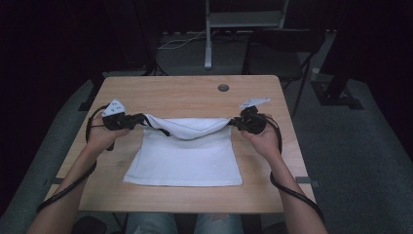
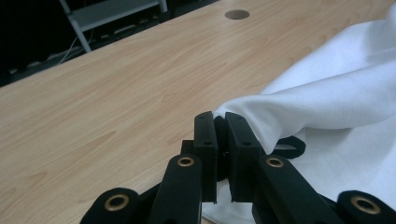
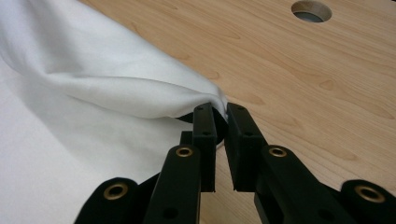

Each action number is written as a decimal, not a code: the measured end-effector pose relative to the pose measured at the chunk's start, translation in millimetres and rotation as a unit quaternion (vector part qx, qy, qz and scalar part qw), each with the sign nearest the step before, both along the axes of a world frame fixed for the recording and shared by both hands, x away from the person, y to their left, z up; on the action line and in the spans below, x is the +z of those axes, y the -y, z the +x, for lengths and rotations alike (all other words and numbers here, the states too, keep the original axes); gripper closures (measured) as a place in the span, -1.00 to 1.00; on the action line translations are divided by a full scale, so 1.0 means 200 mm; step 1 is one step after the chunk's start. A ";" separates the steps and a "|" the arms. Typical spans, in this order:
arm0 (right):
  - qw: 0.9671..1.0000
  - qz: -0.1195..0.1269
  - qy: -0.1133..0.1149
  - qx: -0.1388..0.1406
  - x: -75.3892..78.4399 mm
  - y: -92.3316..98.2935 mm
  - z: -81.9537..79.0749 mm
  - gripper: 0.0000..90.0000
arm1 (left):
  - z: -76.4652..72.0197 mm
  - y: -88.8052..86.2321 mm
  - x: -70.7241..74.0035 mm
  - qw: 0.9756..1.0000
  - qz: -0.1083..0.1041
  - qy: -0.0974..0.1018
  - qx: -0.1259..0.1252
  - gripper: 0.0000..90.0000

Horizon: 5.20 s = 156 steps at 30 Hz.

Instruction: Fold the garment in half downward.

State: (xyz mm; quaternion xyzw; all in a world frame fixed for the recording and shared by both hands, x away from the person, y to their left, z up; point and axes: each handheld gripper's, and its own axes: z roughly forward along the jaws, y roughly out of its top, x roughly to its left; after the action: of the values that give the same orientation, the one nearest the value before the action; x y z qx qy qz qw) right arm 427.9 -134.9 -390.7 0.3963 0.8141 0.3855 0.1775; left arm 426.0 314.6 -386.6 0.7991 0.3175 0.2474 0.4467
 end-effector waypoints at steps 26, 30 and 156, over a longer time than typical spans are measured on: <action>1.000 -0.008 0.012 0.019 0.02 0.00 -0.09 0.85 | -0.11 -0.03 -0.03 1.000 0.012 0.007 -0.019 0.88; 1.000 -0.008 0.014 0.021 0.03 0.00 -0.11 0.85 | -0.13 -0.03 -0.02 1.000 0.011 0.009 -0.021 0.88; 0.996 -0.020 0.032 0.075 0.02 0.00 -0.53 0.85 | -0.53 -0.07 -0.05 0.997 0.034 0.030 -0.061 0.87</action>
State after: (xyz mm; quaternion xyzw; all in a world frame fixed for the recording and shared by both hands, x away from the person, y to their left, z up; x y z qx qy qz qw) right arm 322.5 -135.3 -386.3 0.3181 0.8428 0.3939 0.1824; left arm 319.2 328.5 -396.6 0.8239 0.2459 0.2538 0.4430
